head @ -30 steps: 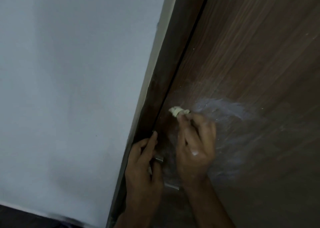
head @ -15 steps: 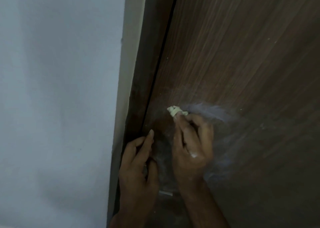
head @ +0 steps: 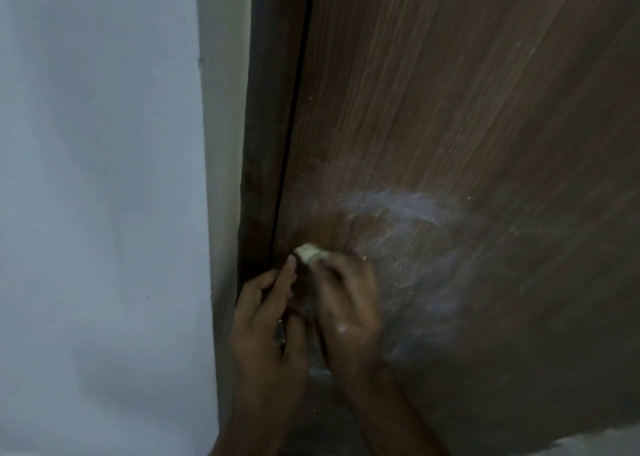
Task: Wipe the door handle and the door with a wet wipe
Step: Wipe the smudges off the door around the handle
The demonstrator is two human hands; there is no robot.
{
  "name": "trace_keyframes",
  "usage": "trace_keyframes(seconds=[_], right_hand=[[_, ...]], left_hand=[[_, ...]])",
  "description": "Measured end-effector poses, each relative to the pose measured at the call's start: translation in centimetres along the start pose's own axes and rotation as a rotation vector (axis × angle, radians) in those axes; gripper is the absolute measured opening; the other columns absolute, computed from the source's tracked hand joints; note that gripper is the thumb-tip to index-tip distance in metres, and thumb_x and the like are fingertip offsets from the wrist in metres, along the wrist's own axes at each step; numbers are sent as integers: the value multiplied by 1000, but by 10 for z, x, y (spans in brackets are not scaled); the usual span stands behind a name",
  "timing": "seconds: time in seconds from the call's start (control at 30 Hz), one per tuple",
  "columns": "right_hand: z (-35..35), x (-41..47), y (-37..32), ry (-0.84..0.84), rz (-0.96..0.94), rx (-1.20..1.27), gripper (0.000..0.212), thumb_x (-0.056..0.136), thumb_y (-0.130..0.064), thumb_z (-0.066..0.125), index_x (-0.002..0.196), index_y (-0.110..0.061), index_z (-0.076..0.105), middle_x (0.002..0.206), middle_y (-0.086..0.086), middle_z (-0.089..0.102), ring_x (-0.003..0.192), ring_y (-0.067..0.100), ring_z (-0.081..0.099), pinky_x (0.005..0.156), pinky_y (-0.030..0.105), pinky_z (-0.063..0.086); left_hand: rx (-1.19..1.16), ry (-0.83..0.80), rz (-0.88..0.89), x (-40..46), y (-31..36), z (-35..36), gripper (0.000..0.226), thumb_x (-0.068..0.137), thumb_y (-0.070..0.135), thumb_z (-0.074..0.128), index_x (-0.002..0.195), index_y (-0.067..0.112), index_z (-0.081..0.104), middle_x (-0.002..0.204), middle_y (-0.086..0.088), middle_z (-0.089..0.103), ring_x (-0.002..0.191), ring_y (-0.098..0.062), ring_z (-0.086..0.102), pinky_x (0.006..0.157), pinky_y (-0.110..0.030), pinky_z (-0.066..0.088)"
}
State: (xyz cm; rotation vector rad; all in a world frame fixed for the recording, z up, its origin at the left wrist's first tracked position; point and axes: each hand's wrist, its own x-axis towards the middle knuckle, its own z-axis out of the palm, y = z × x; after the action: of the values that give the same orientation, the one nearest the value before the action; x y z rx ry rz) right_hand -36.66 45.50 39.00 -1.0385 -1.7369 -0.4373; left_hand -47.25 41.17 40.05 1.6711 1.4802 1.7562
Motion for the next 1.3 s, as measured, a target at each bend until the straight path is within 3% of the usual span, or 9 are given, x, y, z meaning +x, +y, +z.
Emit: trace_keyframes(seconds=[0.1,0.3,0.47,0.53,0.63,0.77,0.97,1.17,1.3], right_hand=[[2,-10,-1,-146,7,-9,19,96,-6,66,110,6,72,112,16,70,106,26,66,91,36,56],[-15,22,13,336,114,14,8,92,2,69,96,3,76,99,10,66,91,18,66,81,25,56],[8,-40,6,-213,106,147,25,95,-2,63,119,-5,65,120,9,63,109,22,62,97,38,55],[8,-47,6,-232,195,223,24,97,-2,59,117,-15,65,120,-7,61,109,8,61,93,39,56],[-14,-16,18,57,176,103,14,97,-4,64,108,-3,73,112,0,65,108,7,62,95,24,53],[-28,6,33,366,219,-23,12,96,-4,66,101,1,75,104,10,65,96,22,67,87,26,54],[-5,-33,10,-220,210,135,22,95,0,64,117,-1,69,117,8,64,114,-3,54,97,25,52],[-35,7,39,426,262,45,13,95,-2,66,105,-4,74,105,5,63,100,20,67,84,28,56],[-16,-12,21,99,94,30,21,97,-6,63,115,2,70,121,3,59,112,18,61,94,31,53]], left_hand=[[2,-11,10,-2,-2,2,56,83,-9,55,134,14,60,123,-3,59,112,7,52,95,0,36],[8,-11,-12,-6,-12,4,62,83,-18,60,136,15,58,120,-4,60,111,5,54,93,0,37],[-6,-5,-37,-6,-14,3,57,84,3,53,136,26,57,122,3,59,114,9,52,92,1,37],[1,-9,-38,-7,-14,2,57,85,5,53,136,28,56,123,3,59,115,11,51,92,2,36],[0,-18,-20,-7,-15,4,61,85,-6,57,137,25,56,123,2,59,117,9,52,95,1,37],[-24,-43,-15,-7,-11,7,67,82,-20,60,136,20,57,121,0,59,114,1,56,94,-1,39],[-13,-52,39,1,-1,8,52,82,-1,52,131,13,62,119,-2,60,110,5,55,93,-2,40],[13,-100,25,-2,0,9,60,82,-18,60,133,13,62,118,-3,60,106,-7,59,92,-2,39],[-10,-164,65,1,5,12,53,86,-11,60,132,15,62,125,1,61,115,-2,56,100,-9,41]])
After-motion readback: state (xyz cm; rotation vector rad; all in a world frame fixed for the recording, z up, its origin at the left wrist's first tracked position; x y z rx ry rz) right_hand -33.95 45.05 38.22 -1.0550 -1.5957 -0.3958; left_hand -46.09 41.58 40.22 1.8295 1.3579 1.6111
